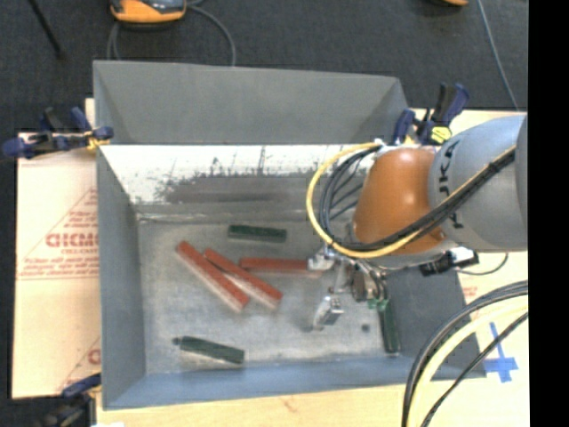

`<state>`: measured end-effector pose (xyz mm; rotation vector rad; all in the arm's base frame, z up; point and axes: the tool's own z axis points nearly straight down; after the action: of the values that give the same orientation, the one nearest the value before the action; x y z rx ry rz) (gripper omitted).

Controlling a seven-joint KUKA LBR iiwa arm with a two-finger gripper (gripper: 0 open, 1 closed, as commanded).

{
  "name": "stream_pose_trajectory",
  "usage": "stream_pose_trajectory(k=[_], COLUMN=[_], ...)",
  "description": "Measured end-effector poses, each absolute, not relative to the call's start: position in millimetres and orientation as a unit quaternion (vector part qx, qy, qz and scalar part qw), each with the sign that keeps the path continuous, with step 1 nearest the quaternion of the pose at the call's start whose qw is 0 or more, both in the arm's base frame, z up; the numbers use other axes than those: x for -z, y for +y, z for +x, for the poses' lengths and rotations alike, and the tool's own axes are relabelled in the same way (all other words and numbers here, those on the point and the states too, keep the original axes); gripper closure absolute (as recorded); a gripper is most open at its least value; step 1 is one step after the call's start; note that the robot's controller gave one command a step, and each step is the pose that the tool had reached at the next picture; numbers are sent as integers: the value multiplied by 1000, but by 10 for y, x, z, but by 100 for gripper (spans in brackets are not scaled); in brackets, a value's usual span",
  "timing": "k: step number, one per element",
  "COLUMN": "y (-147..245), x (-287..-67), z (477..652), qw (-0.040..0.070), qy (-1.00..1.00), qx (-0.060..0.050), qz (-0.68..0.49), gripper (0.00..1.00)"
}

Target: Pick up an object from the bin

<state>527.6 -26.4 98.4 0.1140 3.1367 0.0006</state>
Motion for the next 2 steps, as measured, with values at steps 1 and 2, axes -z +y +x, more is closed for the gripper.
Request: stream_pose_trajectory(k=[1,2], y=[-264,185], x=[-984,-838], z=[5276,5793], qw=[1,2], qy=[999,997], qx=[0,-1], qz=[36,74], gripper=[0,100])
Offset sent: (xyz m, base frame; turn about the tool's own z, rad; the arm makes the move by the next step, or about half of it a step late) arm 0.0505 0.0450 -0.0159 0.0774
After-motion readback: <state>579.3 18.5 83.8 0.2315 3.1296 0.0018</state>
